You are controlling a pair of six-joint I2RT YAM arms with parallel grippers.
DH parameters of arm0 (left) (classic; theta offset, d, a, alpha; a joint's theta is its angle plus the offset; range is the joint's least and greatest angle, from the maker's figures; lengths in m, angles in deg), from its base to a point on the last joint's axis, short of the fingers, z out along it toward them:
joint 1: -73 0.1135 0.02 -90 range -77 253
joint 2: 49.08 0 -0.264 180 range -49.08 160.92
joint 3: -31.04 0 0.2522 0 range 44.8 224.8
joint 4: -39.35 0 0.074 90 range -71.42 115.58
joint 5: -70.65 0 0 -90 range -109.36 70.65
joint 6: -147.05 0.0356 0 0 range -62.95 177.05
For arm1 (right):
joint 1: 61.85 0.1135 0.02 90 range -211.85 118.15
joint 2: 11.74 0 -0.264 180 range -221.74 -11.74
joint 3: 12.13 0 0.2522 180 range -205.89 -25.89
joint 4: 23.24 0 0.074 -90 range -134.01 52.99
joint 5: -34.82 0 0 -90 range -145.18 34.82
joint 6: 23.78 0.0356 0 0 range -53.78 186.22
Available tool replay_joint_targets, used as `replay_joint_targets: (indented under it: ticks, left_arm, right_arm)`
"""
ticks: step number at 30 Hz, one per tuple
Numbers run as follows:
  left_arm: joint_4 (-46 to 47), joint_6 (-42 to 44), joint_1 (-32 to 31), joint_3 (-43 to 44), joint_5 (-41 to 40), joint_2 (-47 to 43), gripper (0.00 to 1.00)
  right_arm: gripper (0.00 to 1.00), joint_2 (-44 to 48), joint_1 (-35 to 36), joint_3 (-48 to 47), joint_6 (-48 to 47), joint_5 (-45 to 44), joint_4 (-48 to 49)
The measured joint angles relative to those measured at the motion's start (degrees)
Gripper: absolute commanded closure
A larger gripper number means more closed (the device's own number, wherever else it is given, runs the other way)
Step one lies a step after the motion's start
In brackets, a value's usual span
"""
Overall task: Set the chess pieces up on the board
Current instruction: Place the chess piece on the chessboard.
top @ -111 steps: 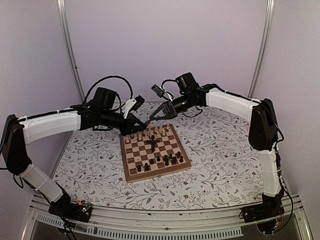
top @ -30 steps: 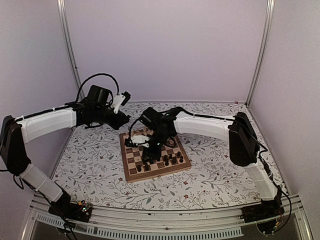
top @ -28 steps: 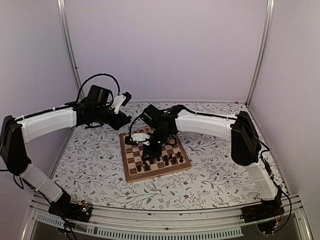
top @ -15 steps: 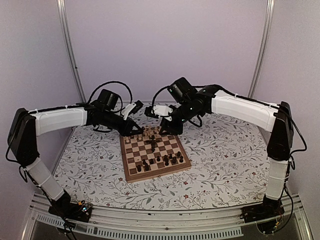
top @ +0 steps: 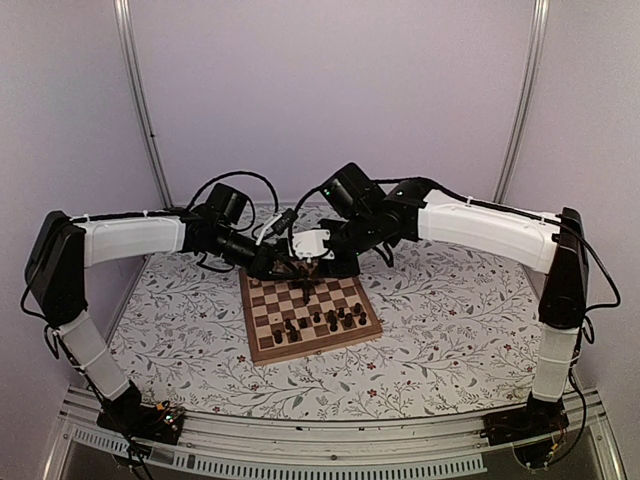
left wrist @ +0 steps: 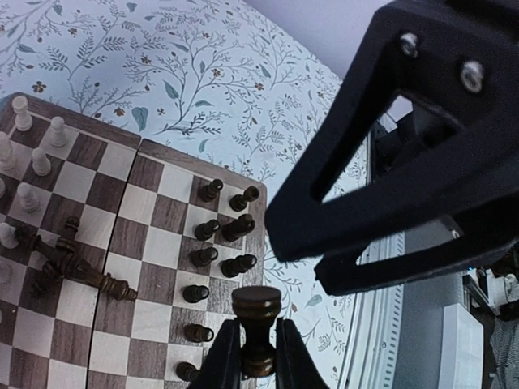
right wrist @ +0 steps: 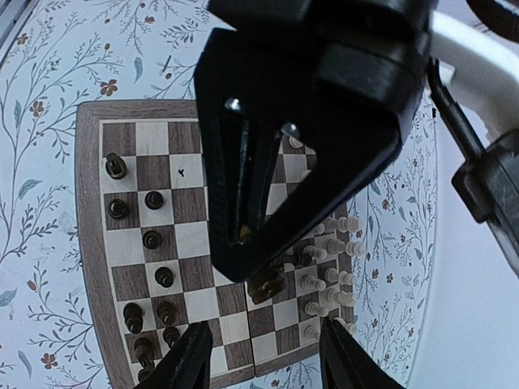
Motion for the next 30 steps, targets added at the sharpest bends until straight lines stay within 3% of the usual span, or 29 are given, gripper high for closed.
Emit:
replay_joint_targets:
  ticks: [12, 24, 27, 30]
  left_arm:
    - [-0.4, -1.2, -0.6, 0.0, 5.3, 0.4, 0.91]
    - [-1.8, -1.7, -1.0, 0.0, 6.8, 1.2, 0.91]
    - [-2.3, -1.7, -1.2, 0.3, 6.7, 1.8, 0.85]
    - [-2.5, -1.6, -1.2, 0.6, 6.1, 1.9, 0.72]
  right_arm:
    - [0.56, -1.0, 2.7, 0.0, -6.0, -3.0, -0.2]
    - [0.84, -2.8, 3.7, 0.0, -8.5, -5.2, -0.6]
    - [0.87, -3.0, 3.9, 0.0, -8.6, -5.6, -0.7]
    - [0.88, -3.0, 3.9, 0.0, -8.0, -5.9, -0.6]
